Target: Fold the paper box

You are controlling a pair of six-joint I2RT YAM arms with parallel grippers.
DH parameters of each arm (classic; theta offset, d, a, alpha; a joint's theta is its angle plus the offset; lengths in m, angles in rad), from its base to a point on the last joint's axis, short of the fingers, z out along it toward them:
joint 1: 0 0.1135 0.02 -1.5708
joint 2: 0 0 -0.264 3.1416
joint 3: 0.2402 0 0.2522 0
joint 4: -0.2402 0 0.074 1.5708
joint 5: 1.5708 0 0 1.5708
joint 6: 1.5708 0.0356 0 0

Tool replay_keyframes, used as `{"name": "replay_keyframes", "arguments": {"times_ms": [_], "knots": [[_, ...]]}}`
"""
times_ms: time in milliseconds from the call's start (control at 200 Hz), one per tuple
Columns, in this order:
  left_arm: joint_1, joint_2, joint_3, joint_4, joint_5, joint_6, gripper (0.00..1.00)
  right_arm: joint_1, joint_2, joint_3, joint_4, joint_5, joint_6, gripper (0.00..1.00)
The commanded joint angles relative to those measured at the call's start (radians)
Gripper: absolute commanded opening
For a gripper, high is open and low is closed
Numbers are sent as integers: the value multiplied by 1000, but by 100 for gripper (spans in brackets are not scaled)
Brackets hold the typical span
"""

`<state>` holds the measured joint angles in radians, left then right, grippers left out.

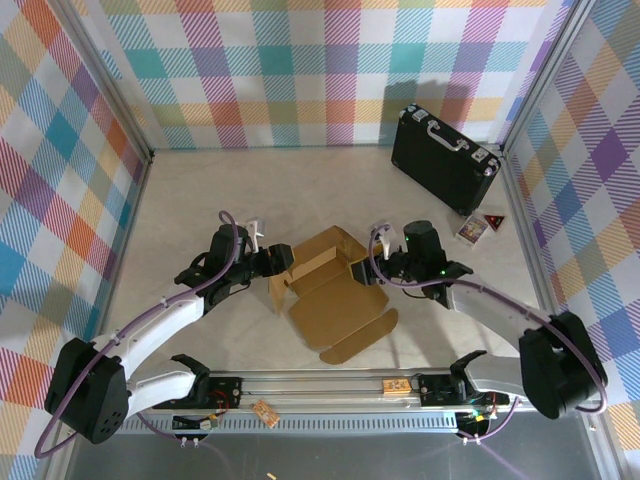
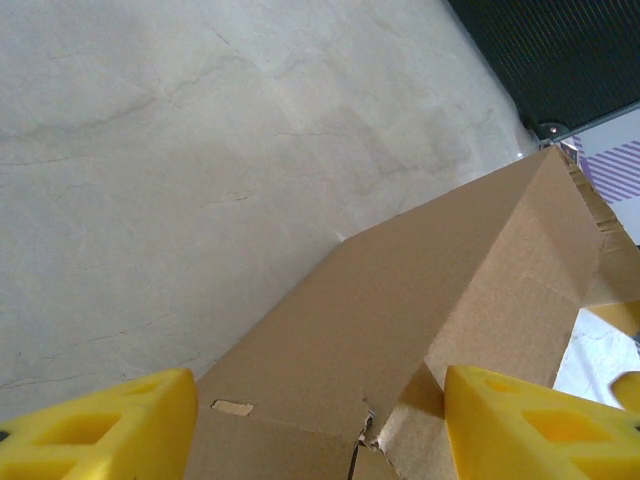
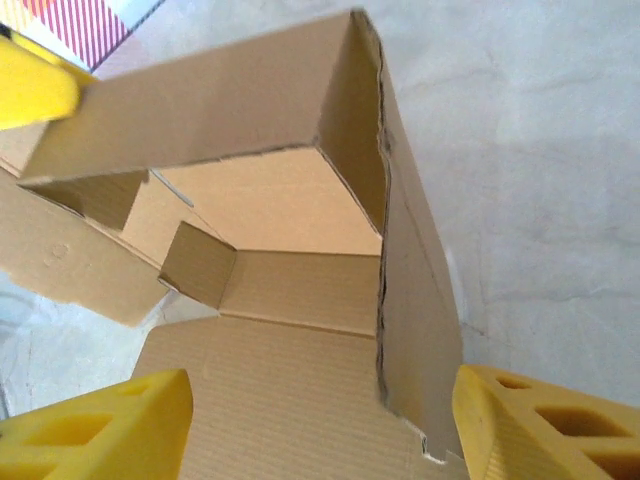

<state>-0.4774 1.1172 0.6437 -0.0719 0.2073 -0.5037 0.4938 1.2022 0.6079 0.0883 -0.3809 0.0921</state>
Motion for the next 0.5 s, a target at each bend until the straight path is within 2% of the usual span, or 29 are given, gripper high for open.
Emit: {"name": "replay_keyframes", "arguments": {"times_ms": [0, 90, 225, 325, 495], "knots": [[-10, 30, -26, -115, -45, 31, 65, -13, -86, -19, -16, 84, 61, 72], [-10, 34, -26, -112, -43, 29, 65, -56, -153, -27, -48, 186, 160, 72], [-10, 33, -23, -117, -42, 31, 65, -157, -166, -49, -80, 266, 308, 61], [-10, 27, -24, -123, -47, 36, 65, -187, -84, -25, -94, 222, 306, 57], [-10, 33, -19, -121, -46, 37, 65, -180, 97, 51, -83, 3, 224, 45]]}}
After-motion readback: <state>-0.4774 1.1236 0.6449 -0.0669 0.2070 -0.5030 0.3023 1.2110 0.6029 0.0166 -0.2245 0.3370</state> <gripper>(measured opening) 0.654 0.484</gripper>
